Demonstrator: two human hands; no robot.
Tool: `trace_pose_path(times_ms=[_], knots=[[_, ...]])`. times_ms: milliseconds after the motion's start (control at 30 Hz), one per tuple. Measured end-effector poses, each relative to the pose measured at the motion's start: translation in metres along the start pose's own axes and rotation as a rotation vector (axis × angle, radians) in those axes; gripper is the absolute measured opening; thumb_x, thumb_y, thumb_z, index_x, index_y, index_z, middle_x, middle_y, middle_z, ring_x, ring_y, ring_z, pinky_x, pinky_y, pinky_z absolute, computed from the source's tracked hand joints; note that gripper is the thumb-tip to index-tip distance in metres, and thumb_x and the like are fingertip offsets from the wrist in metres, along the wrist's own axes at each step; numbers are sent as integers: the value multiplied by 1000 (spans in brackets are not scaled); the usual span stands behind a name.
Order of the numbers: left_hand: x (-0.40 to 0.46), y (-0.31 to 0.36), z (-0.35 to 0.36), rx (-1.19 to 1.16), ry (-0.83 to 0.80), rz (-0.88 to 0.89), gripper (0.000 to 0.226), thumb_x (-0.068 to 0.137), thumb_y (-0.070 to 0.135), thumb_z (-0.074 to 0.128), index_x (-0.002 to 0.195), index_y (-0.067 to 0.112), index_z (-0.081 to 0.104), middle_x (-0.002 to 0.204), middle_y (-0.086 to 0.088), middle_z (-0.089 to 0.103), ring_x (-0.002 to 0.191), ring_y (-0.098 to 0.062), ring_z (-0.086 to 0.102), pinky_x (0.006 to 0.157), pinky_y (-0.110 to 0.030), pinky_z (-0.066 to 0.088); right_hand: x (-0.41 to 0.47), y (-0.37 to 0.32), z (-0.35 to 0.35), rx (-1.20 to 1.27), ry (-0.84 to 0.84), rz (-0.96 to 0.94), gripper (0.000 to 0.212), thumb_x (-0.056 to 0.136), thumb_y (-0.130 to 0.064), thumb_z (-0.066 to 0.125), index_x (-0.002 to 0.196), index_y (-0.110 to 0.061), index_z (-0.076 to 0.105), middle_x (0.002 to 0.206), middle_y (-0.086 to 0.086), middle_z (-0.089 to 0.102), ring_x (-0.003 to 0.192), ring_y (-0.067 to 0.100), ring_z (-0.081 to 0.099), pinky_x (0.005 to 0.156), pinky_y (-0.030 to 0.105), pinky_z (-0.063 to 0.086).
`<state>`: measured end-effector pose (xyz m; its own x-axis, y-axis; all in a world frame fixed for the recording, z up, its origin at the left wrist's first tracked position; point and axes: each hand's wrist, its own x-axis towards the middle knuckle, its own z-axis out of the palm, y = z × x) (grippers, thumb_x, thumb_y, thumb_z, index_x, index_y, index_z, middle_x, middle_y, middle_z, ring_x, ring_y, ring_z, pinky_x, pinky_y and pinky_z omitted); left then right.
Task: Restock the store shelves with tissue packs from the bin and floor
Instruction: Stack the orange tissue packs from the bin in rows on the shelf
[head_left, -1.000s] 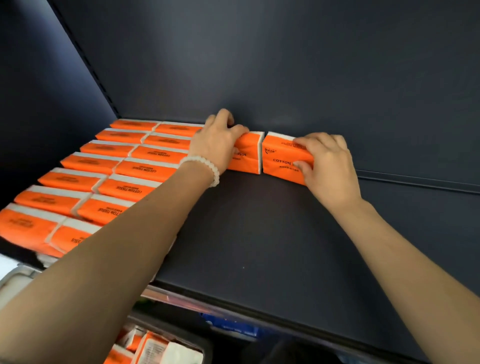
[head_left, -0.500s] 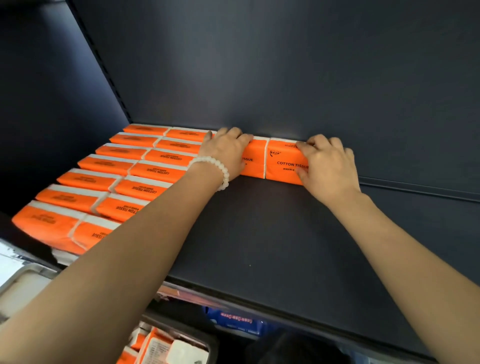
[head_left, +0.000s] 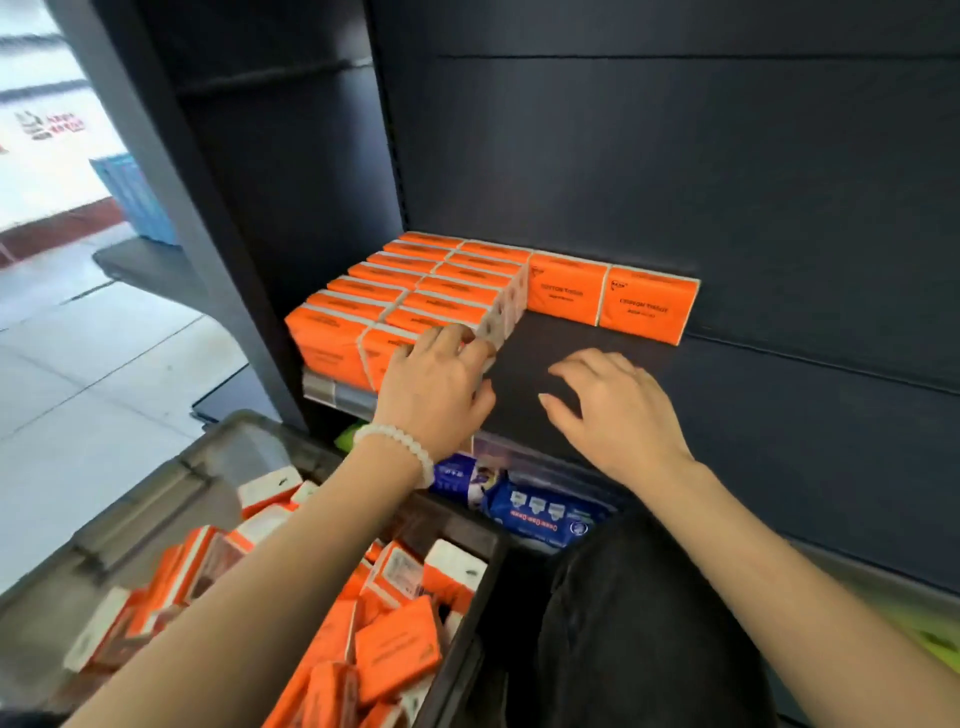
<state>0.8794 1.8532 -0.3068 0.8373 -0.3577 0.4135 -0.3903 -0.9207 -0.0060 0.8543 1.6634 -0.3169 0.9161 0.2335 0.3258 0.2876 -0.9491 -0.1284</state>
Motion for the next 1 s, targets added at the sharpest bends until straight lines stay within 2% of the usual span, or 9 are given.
trace_pose_path(times_ms=[133, 267, 367, 533, 733, 1000], knots=[[-51, -13, 3, -19, -45, -81, 43, 75, 38, 37, 100, 17, 65, 99, -6, 63, 92, -31, 60, 66, -39, 49, -12, -18, 13, 13, -24, -3, 41, 94, -41, 47, 128, -19, 55, 126, -1, 55, 115, 22, 50, 91, 36, 39], [-126, -42, 4, 36, -97, -186, 34, 75, 34, 49, 98, 17, 66, 99, -6, 64, 91, -30, 62, 64, -39, 50, -31, -70, 36, 50, -99, -85, 40, 94, -42, 47, 125, -20, 56, 123, -1, 56, 113, 22, 51, 89, 37, 40], [-169, -60, 6, 39, -166, -300, 29, 78, 29, 58, 104, 16, 65, 105, -7, 63, 97, -31, 60, 69, -41, 49, -40, -98, 57, 86, -149, -124, 40, 94, -41, 47, 125, -19, 56, 124, -1, 57, 114, 22, 51, 90, 37, 41], [-232, -85, 19, -8, -271, -501, 41, 90, 37, 49, 128, 23, 51, 130, -2, 51, 123, -24, 45, 92, -39, 45, -43, -130, 90, 131, -303, -189, 41, 95, -44, 44, 128, -22, 52, 128, -3, 52, 119, 17, 47, 95, 33, 40], [-279, -105, 43, -104, -304, -769, 36, 88, 35, 51, 120, 21, 57, 117, -2, 57, 109, -24, 53, 82, -36, 45, -25, -172, 125, 249, -413, -217, 40, 94, -44, 47, 126, -21, 53, 126, -2, 53, 116, 17, 49, 90, 33, 43], [-307, -158, 64, -47, -374, -952, 42, 90, 42, 51, 127, 23, 51, 129, 0, 51, 119, -21, 47, 91, -37, 45, 0, -209, 178, 225, -503, -322, 42, 92, -44, 51, 127, -21, 51, 125, -1, 52, 114, 18, 50, 90, 32, 42]])
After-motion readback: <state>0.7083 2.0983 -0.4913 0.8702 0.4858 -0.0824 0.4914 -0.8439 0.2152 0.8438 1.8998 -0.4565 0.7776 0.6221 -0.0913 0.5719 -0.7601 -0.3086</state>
